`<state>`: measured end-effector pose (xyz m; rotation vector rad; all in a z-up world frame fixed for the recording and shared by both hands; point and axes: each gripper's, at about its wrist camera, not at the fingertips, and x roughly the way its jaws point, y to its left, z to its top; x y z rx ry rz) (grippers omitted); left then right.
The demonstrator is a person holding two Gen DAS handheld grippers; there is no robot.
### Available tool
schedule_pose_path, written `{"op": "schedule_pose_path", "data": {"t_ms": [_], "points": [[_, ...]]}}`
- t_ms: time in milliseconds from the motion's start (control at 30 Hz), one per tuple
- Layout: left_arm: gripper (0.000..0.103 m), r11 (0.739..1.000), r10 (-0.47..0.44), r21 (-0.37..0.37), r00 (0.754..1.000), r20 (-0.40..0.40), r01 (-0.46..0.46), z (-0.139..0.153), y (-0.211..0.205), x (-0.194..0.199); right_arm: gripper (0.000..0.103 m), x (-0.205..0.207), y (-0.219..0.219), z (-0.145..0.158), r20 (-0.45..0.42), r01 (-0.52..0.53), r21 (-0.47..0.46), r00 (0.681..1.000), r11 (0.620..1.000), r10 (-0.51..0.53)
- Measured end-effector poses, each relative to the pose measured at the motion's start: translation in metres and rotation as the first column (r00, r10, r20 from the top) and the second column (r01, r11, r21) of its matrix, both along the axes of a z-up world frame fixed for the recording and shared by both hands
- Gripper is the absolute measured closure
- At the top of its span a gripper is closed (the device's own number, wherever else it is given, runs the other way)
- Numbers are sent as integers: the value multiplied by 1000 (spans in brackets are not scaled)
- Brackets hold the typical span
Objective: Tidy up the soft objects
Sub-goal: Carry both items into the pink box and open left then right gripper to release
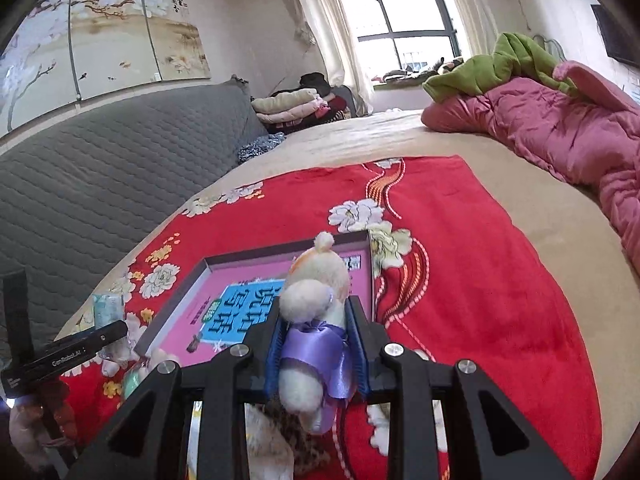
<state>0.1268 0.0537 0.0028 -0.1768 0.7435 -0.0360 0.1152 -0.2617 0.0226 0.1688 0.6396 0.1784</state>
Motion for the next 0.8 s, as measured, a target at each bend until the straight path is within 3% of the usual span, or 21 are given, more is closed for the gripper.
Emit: {"op": "schedule_pose_path", "data": {"t_ms": [533,800], "points": [[52,1000,-23,-2,999,-30,23,-15,-5,62,73,48,8,-15,7,-16,-63,1000,998,16],[52,998,-57,1,996,-63,57,-23,-13,78,73,60,13,-38,-92,-18,-140,996,990,5]]}}
